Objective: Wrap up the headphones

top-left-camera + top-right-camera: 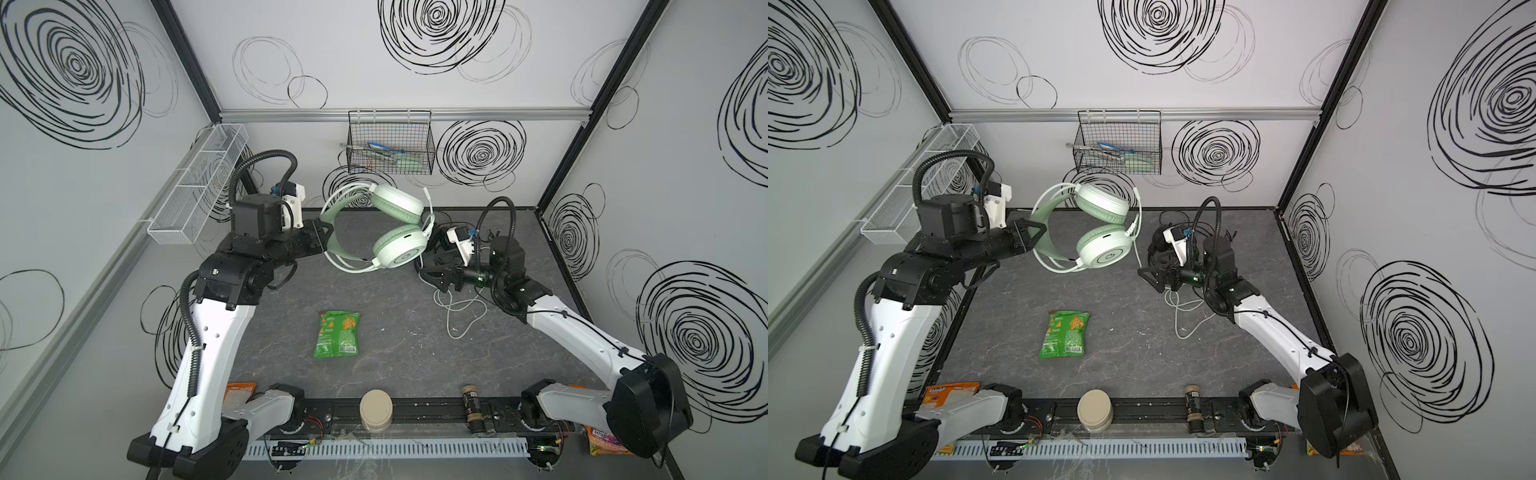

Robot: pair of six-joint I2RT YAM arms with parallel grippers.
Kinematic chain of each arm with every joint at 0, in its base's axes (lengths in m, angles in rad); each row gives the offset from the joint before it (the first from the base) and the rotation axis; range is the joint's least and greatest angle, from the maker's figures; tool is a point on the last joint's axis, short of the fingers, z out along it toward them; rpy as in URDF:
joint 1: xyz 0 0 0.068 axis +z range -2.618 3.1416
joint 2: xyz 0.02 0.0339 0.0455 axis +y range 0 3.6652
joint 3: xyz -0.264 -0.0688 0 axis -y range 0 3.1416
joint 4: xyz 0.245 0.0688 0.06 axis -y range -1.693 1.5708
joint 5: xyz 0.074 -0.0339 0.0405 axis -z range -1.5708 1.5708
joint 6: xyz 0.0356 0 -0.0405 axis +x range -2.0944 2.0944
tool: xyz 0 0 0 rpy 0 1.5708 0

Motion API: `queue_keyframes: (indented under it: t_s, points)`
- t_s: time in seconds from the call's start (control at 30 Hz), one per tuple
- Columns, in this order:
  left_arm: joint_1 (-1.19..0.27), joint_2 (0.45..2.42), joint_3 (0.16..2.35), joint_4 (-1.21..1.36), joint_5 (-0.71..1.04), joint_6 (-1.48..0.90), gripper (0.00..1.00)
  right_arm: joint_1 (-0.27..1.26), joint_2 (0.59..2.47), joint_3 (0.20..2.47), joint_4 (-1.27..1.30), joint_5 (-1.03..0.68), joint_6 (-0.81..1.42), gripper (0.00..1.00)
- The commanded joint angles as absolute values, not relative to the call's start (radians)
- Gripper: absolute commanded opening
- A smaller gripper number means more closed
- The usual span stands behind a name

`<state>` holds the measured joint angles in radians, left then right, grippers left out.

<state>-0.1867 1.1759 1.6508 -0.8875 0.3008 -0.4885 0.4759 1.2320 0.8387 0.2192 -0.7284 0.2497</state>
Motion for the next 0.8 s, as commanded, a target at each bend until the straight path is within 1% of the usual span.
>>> queue_keyframes:
  t_s: [0.0,0.17,0.27,0.43,0.63,0.77]
  points:
    - [-0.182,1.190,1.743,-0.825,0.379,-0.534,0.00,0.485,1.225,0.832,0.261,-0.750,0.231,0.97]
    - [-0.181,1.233,1.840,-0.860,0.418,-0.514,0.00,0.495,1.244,0.786,0.313,-0.739,0.261,0.97]
    - [-0.181,1.247,1.888,-0.860,0.438,-0.520,0.00,0.502,1.255,0.779,0.273,-0.736,0.238,0.97]
    - [-0.183,1.247,1.917,-0.836,0.458,-0.552,0.00,0.494,1.234,0.748,0.223,-0.680,0.233,0.97]
    - [-0.160,1.260,1.994,-0.855,0.479,-0.563,0.00,0.489,1.233,0.744,0.215,-0.684,0.237,0.97]
    - [-0.142,1.283,2.079,-0.871,0.481,-0.571,0.00,0.477,1.211,0.728,0.192,-0.681,0.242,1.00]
